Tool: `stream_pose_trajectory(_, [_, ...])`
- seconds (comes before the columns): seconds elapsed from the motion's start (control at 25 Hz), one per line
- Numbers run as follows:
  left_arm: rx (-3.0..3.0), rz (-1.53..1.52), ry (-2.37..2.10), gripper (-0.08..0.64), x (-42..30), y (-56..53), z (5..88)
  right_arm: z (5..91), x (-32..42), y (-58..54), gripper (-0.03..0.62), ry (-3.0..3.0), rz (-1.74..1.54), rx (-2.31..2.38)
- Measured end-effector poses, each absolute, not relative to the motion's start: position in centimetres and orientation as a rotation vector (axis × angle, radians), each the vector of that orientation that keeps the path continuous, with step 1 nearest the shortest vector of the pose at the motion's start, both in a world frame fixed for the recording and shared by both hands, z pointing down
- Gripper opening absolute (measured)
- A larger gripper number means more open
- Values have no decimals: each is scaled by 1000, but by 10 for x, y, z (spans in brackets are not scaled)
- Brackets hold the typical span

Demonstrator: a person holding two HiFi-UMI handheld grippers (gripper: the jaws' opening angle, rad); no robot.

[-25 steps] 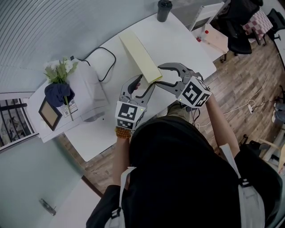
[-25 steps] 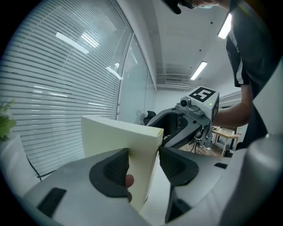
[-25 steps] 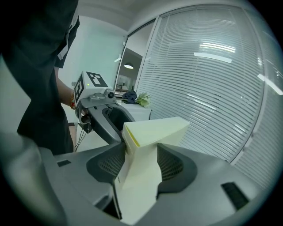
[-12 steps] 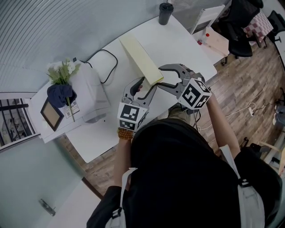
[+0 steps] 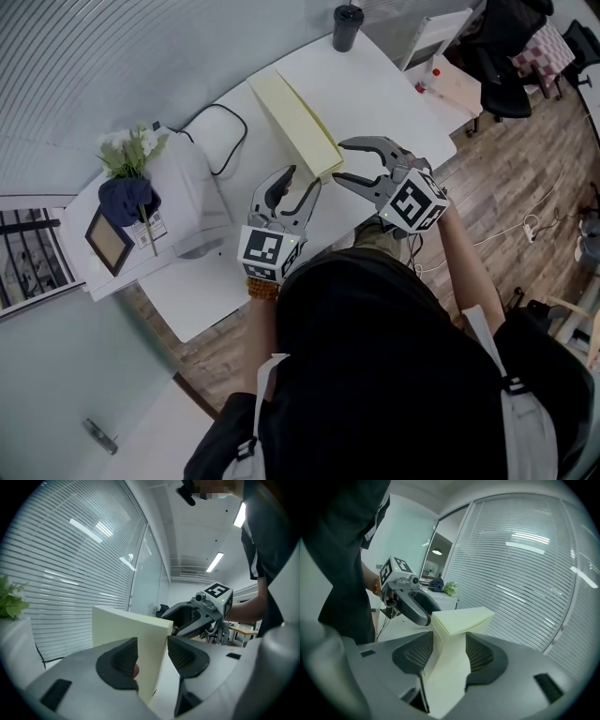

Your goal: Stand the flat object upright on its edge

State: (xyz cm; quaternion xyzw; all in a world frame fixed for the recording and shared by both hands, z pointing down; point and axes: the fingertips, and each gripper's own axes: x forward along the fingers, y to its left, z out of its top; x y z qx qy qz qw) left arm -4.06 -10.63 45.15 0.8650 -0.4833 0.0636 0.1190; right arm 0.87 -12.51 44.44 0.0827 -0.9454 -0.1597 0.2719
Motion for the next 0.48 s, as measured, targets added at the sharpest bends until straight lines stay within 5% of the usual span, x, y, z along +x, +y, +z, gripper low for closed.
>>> stream_pose_trajectory(0.48, [2401, 120, -1548, 141, -71, -94, 467, 413, 43, -145, 159, -2788, -207, 516])
